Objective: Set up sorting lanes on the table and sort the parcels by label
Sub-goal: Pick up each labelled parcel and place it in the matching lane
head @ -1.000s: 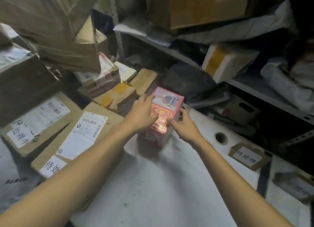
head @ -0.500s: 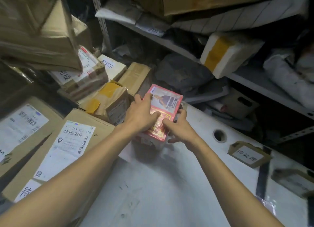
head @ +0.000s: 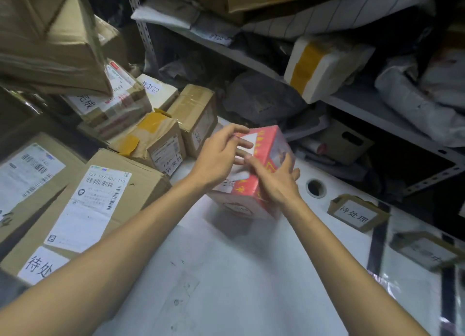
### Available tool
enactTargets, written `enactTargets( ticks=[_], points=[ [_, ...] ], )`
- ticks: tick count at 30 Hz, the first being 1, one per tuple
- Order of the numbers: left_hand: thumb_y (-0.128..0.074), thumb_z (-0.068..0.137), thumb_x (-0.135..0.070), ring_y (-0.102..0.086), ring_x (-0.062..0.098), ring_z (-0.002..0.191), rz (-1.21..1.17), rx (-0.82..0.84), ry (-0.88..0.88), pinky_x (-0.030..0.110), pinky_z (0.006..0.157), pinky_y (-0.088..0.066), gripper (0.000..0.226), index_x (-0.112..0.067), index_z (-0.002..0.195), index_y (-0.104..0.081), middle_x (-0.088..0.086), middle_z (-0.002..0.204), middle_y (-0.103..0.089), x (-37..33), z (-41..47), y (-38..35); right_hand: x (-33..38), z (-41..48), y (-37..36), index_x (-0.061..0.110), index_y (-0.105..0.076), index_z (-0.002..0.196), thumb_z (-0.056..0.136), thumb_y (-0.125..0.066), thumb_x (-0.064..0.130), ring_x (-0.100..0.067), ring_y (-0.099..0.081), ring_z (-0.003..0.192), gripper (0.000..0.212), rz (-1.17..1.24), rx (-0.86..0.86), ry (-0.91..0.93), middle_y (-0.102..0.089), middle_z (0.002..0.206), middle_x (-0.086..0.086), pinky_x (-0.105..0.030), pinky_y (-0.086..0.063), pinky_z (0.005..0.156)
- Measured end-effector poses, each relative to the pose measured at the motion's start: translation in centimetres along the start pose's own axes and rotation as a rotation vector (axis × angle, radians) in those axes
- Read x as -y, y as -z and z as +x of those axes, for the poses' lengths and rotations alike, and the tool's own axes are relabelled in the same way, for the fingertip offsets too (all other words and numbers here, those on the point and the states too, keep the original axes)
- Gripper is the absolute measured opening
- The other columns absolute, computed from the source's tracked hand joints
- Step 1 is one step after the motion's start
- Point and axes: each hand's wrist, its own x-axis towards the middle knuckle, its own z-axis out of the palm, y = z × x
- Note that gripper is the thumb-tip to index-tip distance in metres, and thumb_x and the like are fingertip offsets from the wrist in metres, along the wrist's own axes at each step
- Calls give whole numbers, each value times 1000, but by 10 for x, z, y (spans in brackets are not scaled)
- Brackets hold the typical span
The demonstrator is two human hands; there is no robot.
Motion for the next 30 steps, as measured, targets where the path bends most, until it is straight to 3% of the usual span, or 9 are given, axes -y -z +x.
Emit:
enactTargets(
  ticks=[3,5,8,12,15,19,21,24,30],
  points=[
    [-43,100,-9,-60,-6,89,79,-54,19,12,80,-47,24,-16,117,-58,-6,109,-62,15,-7,-10,-24,3,24,39,-13,156,69,-76,63,-31,-49,131,111,224,63,-65,-34,156,-9,-44,-50,96],
    [-49,99,-17,-58,-2,90,61,0,216,13,73,-48,27,-17,125,-53,-4,115,-56,22,-10,-15,-37,-2,35,39,-24,150,81,-74,51,-17,-68,100,87,330,132,-84,-61,136,-4,-28,-52,68],
    [-54,97,-20,-61,6,79,21,183,503,22,70,-48,13,-16,110,-56,-4,96,-62,37,-18,-23,-61,-8,35,37,-35,139,91,-69,33,-16,-68,61,59,475,173,-141,-76,90,1,-33,-50,76],
    [-60,93,-35,-64,12,85,97,163,514,30,81,-52,30,-16,116,-55,-6,95,-66,51,-20,-26,-75,-12,22,33,-40,134,91,-68,32,-24,-67,78,51,594,176,-156,-72,97,-3,-43,-51,83],
    [-58,93,-45,-60,6,81,92,197,576,24,67,-45,31,-23,113,-50,-7,96,-64,47,-22,-26,-75,-10,17,30,-41,134,90,-73,33,-24,-72,101,55,623,172,-90,-70,122,0,-37,-58,75],
    [-57,89,-57,-63,9,85,71,250,576,24,68,-42,30,-39,114,-59,-7,109,-69,54,-30,-29,-80,-11,18,28,-45,134,91,-72,19,-19,-74,101,52,661,190,-26,-70,124,-1,-36,-61,76],
    [-60,79,-69,-68,11,94,-7,249,585,25,76,-48,37,-53,113,-59,-6,115,-69,66,-37,-35,-85,-13,14,26,-48,134,92,-69,18,-25,-73,103,47,771,186,-17,-70,124,-5,-41,-61,81],
    [-60,60,-87,-67,25,107,-94,202,604,44,100,-48,59,-65,115,-54,0,123,-66,89,-40,-47,-93,-19,3,22,-52,137,96,-61,28,-31,-72,106,42,885,180,-61,-72,121,-9,-44,-58,87],
    [-42,101,-38,-72,14,86,-306,218,494,27,76,-51,21,-33,118,-53,-3,102,-76,58,-50,-54,-91,-19,8,17,-53,138,87,-61,48,-32,-71,107,61,904,194,-74,-73,119,-11,-40,-58,83]
  ],
)
